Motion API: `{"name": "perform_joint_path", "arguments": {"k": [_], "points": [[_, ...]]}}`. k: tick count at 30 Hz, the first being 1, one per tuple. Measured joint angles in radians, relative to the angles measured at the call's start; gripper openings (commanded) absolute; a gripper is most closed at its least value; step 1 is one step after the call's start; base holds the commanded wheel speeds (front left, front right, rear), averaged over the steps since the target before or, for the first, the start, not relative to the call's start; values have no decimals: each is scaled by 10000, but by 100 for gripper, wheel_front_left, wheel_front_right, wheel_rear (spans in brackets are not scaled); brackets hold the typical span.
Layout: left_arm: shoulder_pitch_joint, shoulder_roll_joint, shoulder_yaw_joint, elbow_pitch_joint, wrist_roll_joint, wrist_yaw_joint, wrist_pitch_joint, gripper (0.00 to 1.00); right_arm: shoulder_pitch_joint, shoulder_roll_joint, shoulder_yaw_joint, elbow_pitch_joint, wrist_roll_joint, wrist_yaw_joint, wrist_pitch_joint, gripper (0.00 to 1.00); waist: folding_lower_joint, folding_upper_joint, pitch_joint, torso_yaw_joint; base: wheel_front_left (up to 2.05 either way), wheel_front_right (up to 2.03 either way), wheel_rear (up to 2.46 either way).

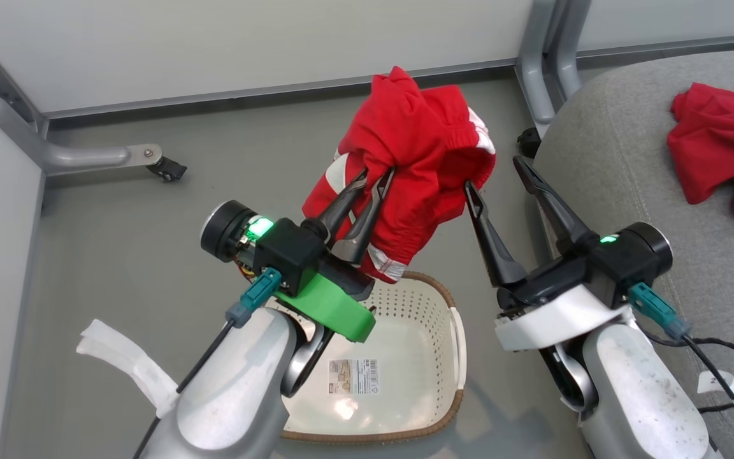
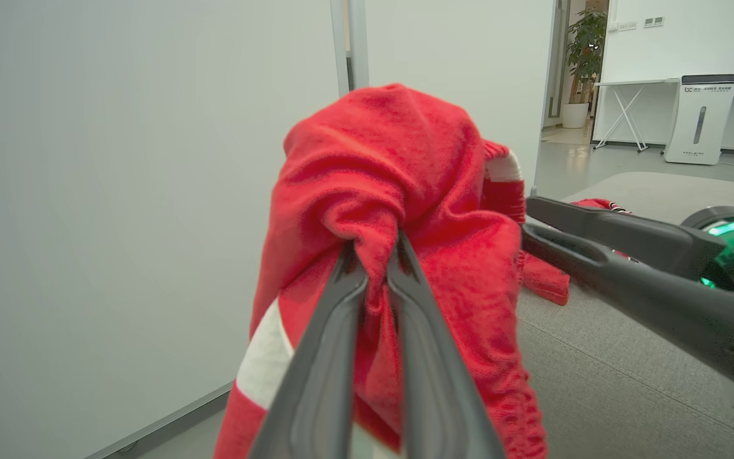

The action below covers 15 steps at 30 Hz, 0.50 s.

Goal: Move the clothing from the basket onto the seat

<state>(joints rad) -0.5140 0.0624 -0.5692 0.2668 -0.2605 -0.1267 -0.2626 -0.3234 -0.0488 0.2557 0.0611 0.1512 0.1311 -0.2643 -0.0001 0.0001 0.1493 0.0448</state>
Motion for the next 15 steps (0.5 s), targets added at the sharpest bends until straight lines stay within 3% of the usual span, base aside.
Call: {"name": "perform_joint_path", "arguments": {"k": [14, 15], "points": [[1, -69, -742, -88, -56, -10, 0, 0, -1167, -182, 539, 1463, -36, -2, 0, 100, 0, 0, 201, 424, 0, 0, 0], [-1, -73, -790, -90, -123, -12, 0, 0, -1215, -209, 593, 1561, 2, -2, 0, 46, 0, 0, 220, 457, 0, 0, 0]]}}
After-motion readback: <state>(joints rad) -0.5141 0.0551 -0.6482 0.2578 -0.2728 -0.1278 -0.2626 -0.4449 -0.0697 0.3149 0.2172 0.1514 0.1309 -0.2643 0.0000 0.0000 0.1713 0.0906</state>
